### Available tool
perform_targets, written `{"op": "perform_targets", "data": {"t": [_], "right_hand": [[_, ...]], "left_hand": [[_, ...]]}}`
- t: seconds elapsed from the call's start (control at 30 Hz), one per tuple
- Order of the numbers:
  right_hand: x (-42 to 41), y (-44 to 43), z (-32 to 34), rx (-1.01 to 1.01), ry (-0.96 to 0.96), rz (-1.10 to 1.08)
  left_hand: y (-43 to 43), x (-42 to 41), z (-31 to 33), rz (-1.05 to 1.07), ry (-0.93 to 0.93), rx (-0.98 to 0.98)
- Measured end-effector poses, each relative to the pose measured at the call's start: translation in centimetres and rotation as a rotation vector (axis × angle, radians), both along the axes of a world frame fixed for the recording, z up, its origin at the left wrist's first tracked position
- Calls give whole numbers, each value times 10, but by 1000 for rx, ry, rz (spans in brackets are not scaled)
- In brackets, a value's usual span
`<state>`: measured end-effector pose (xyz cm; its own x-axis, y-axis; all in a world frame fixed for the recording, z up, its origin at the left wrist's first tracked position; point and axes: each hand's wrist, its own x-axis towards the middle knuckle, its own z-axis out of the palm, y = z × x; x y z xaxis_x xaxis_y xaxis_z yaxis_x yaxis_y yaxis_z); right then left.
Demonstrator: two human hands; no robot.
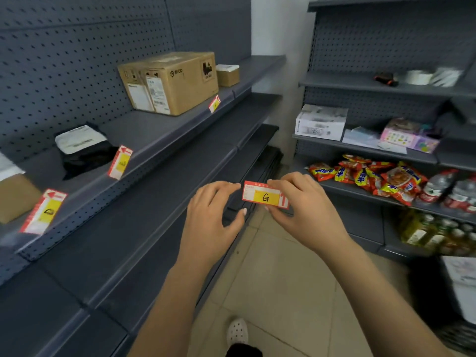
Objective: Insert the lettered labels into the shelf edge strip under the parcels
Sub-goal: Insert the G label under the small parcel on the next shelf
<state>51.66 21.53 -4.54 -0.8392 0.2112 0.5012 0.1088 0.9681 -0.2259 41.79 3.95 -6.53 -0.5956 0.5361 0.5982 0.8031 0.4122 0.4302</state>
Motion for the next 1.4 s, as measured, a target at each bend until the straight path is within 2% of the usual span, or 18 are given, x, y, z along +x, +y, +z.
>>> {"op": "perform_targets", "data": {"t": [0.43,0.77,1.13,1.4], "right_hand": [[-209,142,33,-97,54,-32],[-318,263,17,-90,52,12],[-436,427,26,-39,20,246],[-521,477,14,-79,18,351]], "left_hand": [[150,-224,25,-30,-25,33],[263,-327,11,4,-52,20],[400,-418,15,281,-19,157],[443,-468,7,411,-21,55]]}}
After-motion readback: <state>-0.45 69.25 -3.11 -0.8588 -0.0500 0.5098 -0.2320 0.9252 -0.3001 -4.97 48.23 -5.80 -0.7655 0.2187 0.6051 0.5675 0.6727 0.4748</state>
